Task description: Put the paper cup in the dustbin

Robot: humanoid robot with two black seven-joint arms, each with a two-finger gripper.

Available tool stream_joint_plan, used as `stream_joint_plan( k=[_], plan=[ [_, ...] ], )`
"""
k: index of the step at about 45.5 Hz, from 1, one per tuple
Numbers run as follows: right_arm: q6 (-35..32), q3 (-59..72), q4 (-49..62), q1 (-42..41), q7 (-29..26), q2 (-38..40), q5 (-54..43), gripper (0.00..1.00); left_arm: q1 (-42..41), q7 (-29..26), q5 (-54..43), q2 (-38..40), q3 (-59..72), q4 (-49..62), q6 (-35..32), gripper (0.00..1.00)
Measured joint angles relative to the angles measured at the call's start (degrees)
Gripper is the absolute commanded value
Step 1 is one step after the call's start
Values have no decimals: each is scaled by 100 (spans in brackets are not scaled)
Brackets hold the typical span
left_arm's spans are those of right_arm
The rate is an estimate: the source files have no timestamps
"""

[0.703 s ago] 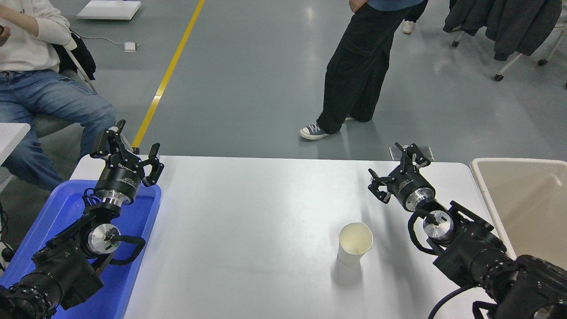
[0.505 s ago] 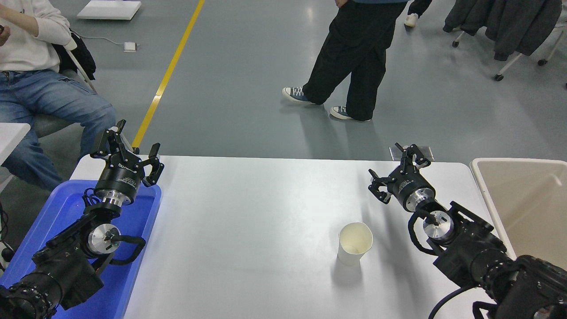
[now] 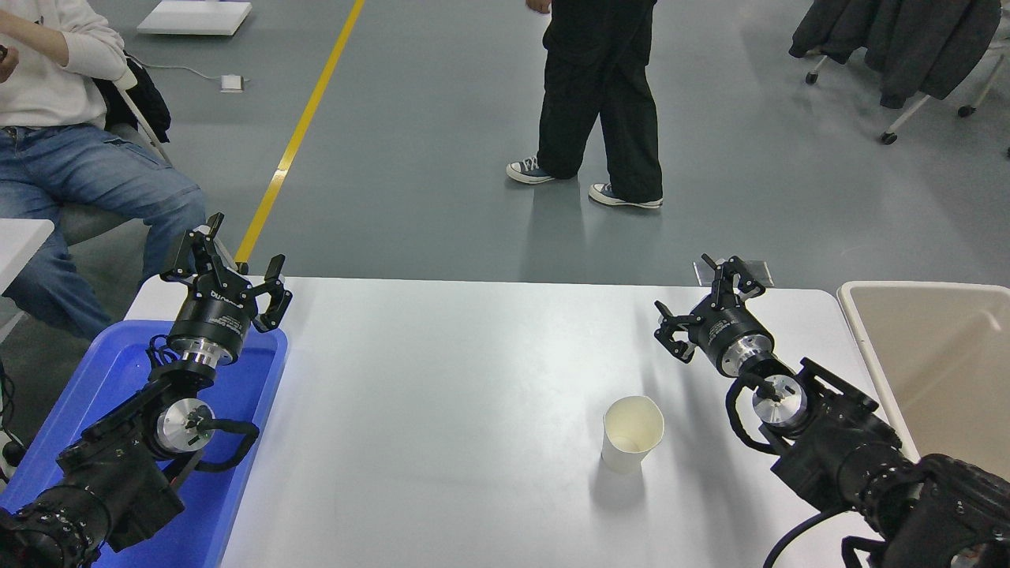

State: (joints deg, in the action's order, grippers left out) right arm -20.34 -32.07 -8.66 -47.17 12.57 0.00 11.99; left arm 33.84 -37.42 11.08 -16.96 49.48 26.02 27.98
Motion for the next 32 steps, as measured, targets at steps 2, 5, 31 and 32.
stream_joint_plan(
  k=[2,5,31,32],
  plan=[
    [-41,22,-9,-14,0,0,-1,100,0,0,0,0,0,0,0,100],
    [-100,43,-13,-27,5,0,-1,100,0,0,0,0,0,0,-3,100],
    [-295,365,-1042,-87,42,806,-42,100,0,-4,0,0,0,0,1,100],
    [-272,373,-1202,-88,42,902,-56,100,0,-4,0,0,0,0,3,100]
  ],
)
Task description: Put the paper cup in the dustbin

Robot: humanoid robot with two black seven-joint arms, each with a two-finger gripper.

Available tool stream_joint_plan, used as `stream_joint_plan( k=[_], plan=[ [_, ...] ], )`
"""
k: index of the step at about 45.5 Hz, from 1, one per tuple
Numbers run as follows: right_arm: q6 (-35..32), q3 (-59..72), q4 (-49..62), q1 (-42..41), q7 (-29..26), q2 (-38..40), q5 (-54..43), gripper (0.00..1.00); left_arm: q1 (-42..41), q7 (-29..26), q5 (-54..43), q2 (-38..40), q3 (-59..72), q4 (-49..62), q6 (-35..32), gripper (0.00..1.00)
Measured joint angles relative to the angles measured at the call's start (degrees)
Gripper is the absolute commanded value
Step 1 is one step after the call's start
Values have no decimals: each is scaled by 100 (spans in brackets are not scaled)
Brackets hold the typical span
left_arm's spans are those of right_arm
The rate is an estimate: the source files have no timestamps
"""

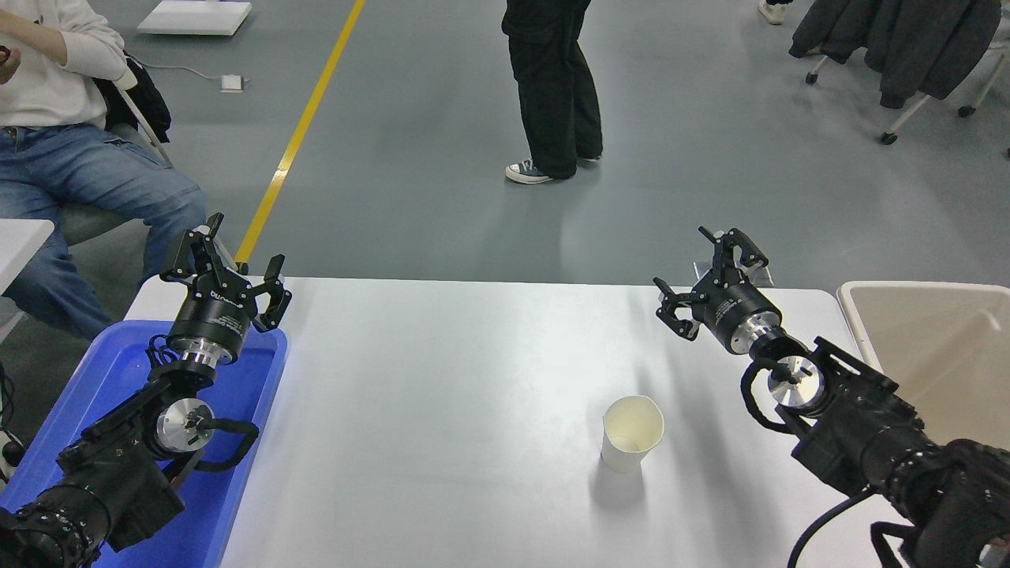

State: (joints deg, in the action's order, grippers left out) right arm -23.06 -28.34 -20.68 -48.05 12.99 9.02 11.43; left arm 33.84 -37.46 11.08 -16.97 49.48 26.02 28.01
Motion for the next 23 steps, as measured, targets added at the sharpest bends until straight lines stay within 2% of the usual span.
stream_joint_plan(
  k=[23],
  plan=[
    [857,455,-3282,-3,3,1781,-1562,100,0,3,-1,0,0,-1,2,100]
  ],
)
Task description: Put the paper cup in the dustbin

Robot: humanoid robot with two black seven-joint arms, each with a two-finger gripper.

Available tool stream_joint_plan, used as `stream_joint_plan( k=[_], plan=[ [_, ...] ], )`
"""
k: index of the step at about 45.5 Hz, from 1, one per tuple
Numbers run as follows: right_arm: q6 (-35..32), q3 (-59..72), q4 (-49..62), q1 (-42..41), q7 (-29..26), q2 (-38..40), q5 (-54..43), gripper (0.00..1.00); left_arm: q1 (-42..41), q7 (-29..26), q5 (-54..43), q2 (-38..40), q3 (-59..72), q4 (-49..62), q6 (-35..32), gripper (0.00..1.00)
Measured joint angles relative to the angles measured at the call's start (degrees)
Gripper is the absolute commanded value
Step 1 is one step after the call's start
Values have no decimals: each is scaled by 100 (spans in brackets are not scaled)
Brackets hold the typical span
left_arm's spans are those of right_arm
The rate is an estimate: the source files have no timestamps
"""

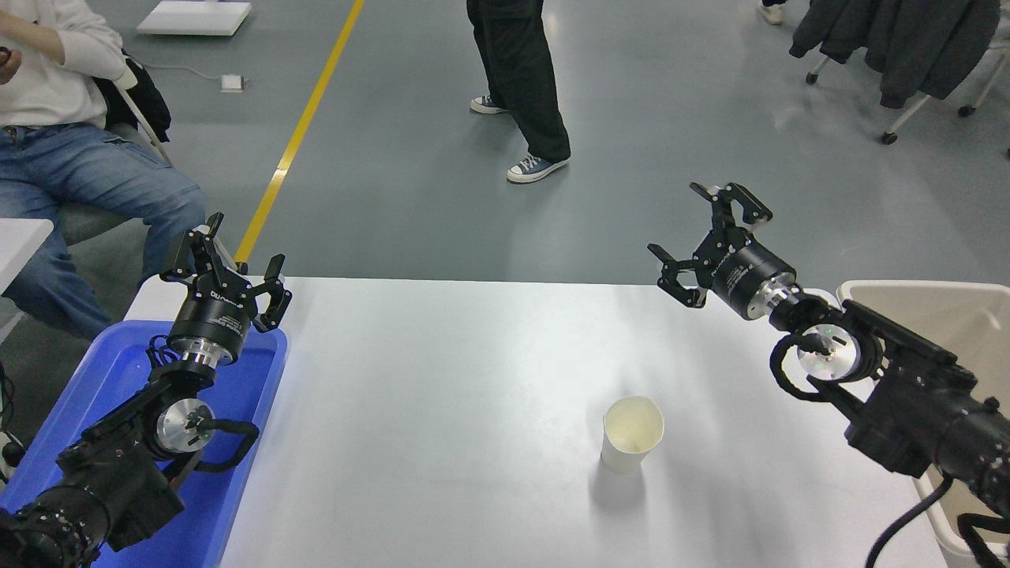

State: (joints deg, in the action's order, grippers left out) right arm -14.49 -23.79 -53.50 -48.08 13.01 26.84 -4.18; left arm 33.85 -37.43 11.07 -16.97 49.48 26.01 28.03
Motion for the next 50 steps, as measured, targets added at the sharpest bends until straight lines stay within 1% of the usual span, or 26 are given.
stream_joint_plan(
  k=[1,11,20,33,50],
  plan=[
    [45,105,-222,-4,0,151,-162,100,0,0,1,0,0,0,0,100],
    [234,888,-1156,-317,0,802,-794,100,0,0,1,-6,0,0,0,100],
    [333,1884,-1542,-970,0,1029,-1324,100,0,-1,1,-7,0,2,0,100],
    [392,3695,-1681,-2253,1,749,-1839,100,-1,-3,2,-6,0,5,0,100],
    [409,5463,-1590,-3318,3,257,-2588,100,-1,-2,2,-8,0,4,0,100]
  ],
)
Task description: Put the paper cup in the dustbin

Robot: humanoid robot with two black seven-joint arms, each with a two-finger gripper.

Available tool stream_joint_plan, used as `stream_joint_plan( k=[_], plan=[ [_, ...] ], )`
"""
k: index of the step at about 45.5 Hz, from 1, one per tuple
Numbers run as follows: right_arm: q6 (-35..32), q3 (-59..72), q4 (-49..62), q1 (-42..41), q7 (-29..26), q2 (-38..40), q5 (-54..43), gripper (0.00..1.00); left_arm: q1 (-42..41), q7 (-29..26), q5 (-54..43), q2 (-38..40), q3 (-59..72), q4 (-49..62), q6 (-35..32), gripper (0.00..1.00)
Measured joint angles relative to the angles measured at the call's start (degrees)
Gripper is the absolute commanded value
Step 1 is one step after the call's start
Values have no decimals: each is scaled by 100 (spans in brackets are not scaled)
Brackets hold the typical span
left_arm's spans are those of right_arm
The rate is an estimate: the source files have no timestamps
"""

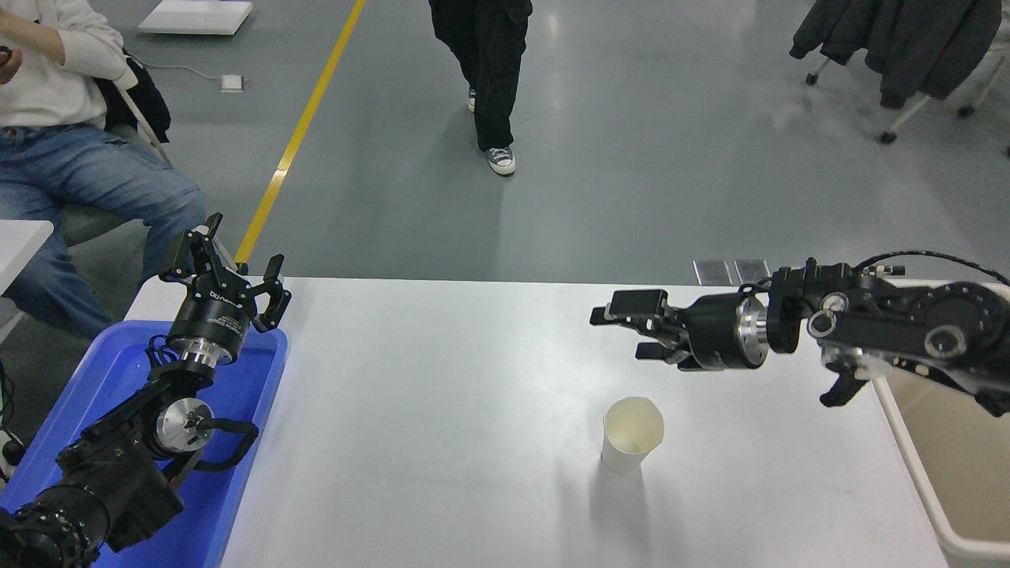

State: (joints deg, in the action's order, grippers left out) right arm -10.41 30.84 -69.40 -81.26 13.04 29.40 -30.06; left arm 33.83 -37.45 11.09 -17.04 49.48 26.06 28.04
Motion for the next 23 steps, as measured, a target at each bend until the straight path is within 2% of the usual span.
stream_joint_plan(
  k=[10,23],
  plan=[
    [28,707,65,-327,3,-252,-456,100,0,2,0,-1,0,4,0,100],
    [179,1245,193,-367,4,-574,-716,100,0,2,1,-1,3,5,0,100]
  ],
)
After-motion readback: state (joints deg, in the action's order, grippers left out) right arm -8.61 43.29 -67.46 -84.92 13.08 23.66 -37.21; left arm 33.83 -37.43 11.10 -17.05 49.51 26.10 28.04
